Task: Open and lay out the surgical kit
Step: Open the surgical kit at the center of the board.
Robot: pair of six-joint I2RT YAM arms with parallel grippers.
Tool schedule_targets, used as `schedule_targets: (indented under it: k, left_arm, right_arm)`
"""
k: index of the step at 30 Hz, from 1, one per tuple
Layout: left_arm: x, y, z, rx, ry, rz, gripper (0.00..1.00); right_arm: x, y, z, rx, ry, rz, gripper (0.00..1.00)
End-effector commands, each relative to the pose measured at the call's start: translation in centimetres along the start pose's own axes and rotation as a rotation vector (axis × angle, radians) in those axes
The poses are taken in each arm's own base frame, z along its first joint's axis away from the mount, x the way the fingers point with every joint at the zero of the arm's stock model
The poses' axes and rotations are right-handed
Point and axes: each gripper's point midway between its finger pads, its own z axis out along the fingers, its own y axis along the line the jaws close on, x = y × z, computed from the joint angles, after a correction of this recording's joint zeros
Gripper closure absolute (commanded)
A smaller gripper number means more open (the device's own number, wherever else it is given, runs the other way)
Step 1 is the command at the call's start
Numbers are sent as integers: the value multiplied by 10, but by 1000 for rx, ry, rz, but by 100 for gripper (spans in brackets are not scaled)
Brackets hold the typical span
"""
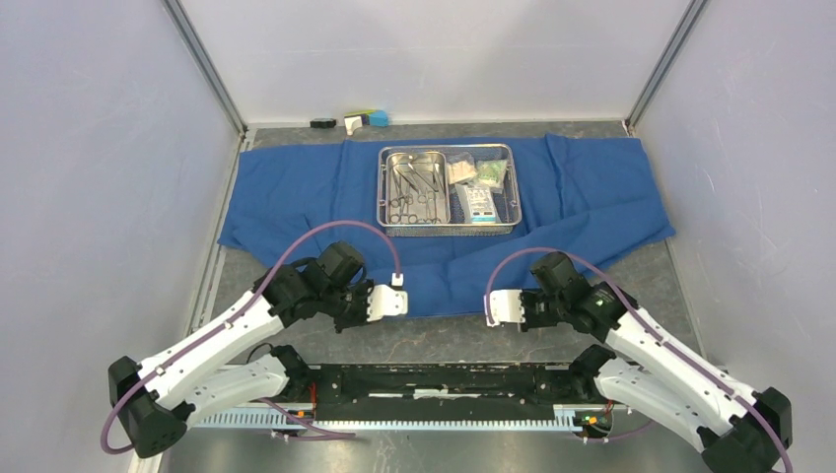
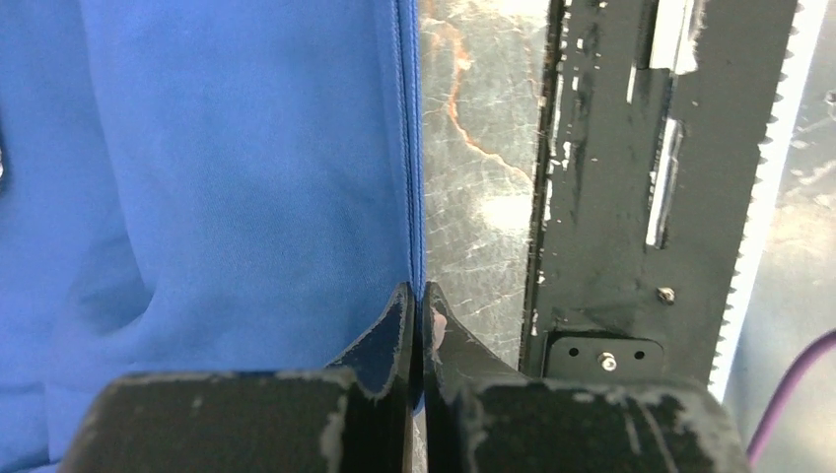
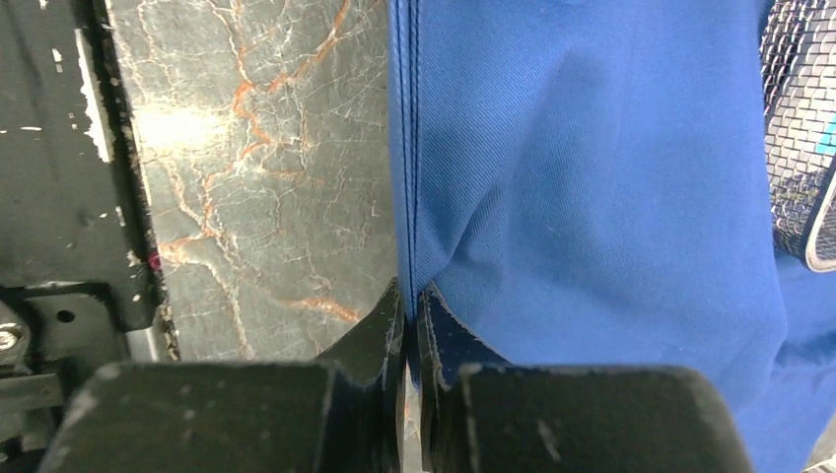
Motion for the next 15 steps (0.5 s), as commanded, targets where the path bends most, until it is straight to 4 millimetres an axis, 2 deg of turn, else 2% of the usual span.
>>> schedule_targets:
  k: [1,4,7,9,12,15]
  left_arm:
    - [38,-34,-22,157,174,2,90]
    - [40,-37,-31,189,202,20,86]
    - [39,-38,-41,202,218,20,85]
    - [37,-41,-46,214,203,16,85]
    - [36,-48,-46,236,167,0,84]
    - [33,-54,-48,249,123,-13,78]
  right_arm:
    - [30,23,-31,-56,140,59,91]
    - [20,17,-50,-32,100,65,87]
    - [7,12,-64,-7,39,78,83]
    - [2,15,-70,-14,6,79,79]
    - [4,17,-73,-6,3,102,76]
    - [9,23,-71,-18,8,113,74]
